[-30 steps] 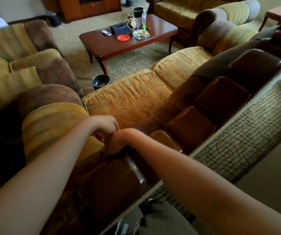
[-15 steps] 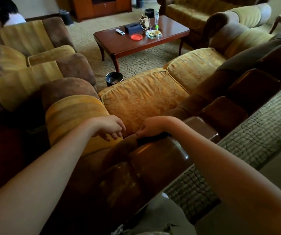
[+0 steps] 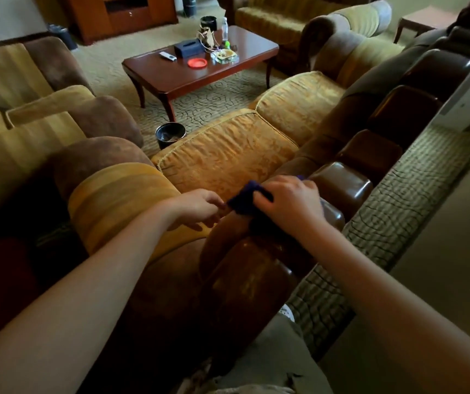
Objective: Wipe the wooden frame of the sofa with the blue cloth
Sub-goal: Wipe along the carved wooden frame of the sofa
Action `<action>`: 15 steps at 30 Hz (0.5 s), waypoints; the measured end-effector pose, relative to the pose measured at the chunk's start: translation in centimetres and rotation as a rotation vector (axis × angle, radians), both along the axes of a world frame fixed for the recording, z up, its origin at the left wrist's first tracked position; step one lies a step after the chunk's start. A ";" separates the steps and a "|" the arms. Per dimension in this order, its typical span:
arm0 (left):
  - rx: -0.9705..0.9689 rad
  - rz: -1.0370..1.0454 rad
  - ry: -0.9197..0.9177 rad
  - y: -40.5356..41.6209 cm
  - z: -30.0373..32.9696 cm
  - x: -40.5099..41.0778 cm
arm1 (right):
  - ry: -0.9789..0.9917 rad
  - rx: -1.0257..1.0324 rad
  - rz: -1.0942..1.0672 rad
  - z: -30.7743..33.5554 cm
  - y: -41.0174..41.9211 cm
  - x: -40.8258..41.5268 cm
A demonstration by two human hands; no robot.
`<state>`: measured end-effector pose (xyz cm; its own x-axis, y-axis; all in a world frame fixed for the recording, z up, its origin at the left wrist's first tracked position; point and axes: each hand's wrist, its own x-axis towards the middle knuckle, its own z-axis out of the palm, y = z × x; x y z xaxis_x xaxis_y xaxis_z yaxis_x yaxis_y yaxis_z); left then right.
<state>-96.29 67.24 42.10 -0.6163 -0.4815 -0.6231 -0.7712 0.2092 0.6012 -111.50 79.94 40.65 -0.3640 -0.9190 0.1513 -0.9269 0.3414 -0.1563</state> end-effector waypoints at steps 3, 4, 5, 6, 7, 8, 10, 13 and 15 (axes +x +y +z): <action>-0.014 0.008 0.086 1.1 -0.4 -0.4 | -0.159 0.026 -0.226 0.7 0.6 -3.8; -0.036 0.010 0.132 1.6 -0.5 -0.6 | -0.207 0.030 -0.239 0.9 1.1 -4.0; -0.079 0.005 0.182 1.9 -0.6 -0.8 | -0.213 0.017 -0.230 1.0 1.7 -3.7; -0.127 -0.003 0.239 2.2 -0.7 -1.2 | -0.176 -0.014 -0.212 0.9 2.2 -2.9; -0.162 -0.009 0.305 2.6 -0.8 -1.6 | -0.121 -0.065 -0.198 0.4 2.9 -1.8; -0.174 -0.011 0.378 3.1 -0.9 -2.0 | -0.066 -0.126 -0.192 0.1 3.5 -0.6; -0.142 -0.013 0.495 4.1 -1.2 -3.0 | -0.020 -0.231 -0.189 -0.4 4.7 1.9; -0.180 -0.037 0.524 4.6 -1.6 -4.8 | 0.054 -0.316 -0.154 -1.4 5.8 4.5; -0.220 -0.030 0.487 4.3 -1.6 -5.9 | 0.065 -0.329 -0.139 -1.9 5.7 4.7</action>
<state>-102.21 71.54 40.52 -0.8247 -0.5459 -0.1481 -0.4055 0.3882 0.8276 -106.84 85.63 38.79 -0.4622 -0.7597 0.4574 -0.8866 0.4061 -0.2213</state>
